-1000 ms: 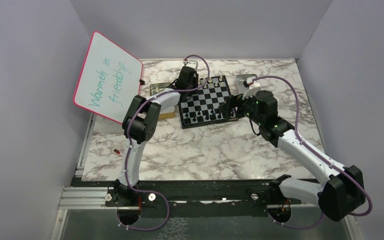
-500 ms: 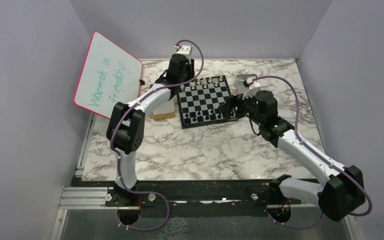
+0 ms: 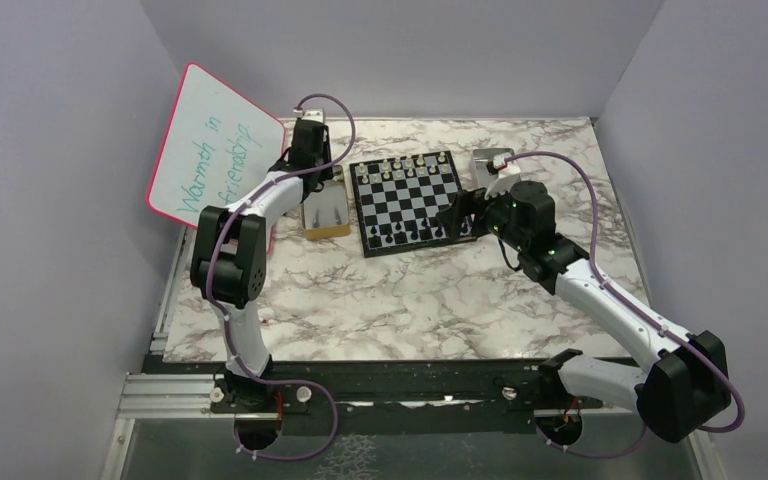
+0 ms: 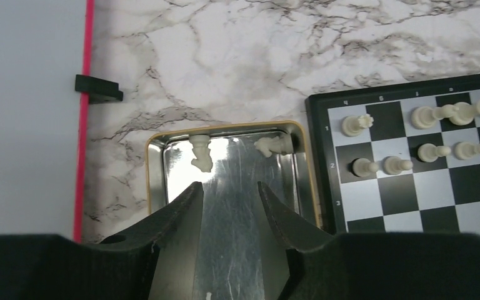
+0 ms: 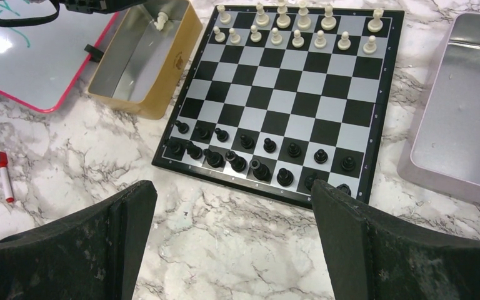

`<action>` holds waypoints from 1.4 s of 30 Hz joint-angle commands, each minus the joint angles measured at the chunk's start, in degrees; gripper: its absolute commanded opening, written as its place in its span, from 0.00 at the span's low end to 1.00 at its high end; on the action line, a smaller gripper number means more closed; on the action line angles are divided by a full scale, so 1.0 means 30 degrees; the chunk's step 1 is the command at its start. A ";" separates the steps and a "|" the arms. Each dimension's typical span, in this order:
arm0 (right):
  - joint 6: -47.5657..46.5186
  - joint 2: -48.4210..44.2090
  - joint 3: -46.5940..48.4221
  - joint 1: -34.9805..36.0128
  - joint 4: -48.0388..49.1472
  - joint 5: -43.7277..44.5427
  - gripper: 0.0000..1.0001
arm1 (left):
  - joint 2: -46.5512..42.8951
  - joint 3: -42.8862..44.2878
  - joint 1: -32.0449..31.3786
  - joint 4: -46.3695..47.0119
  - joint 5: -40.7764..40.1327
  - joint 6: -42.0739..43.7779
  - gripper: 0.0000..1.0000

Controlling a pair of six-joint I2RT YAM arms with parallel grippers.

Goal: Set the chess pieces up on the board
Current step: Pick up the chess piece from the storage box.

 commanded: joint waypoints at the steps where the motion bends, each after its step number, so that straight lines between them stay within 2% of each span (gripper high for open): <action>1: 0.0180 -0.0420 0.0073 -0.0029 0.0481 -0.0448 1.00 | -0.0454 -0.0102 0.0275 -0.0532 -0.1318 0.0883 0.38; 16: 0.0063 -0.0467 0.0179 -0.0029 0.0353 -0.0333 1.00 | 0.2281 0.1058 0.0951 0.0023 -0.1715 0.0862 0.33; 32: 0.0011 -0.0345 0.0468 -0.0014 0.0237 0.0015 1.00 | 0.4540 0.2948 0.1206 -0.0155 -0.1019 0.1151 0.33; 42: -0.0025 -0.0069 0.0476 -0.0021 0.0277 0.0074 1.00 | 0.5032 0.2605 0.1208 0.0135 -0.0669 0.0805 0.29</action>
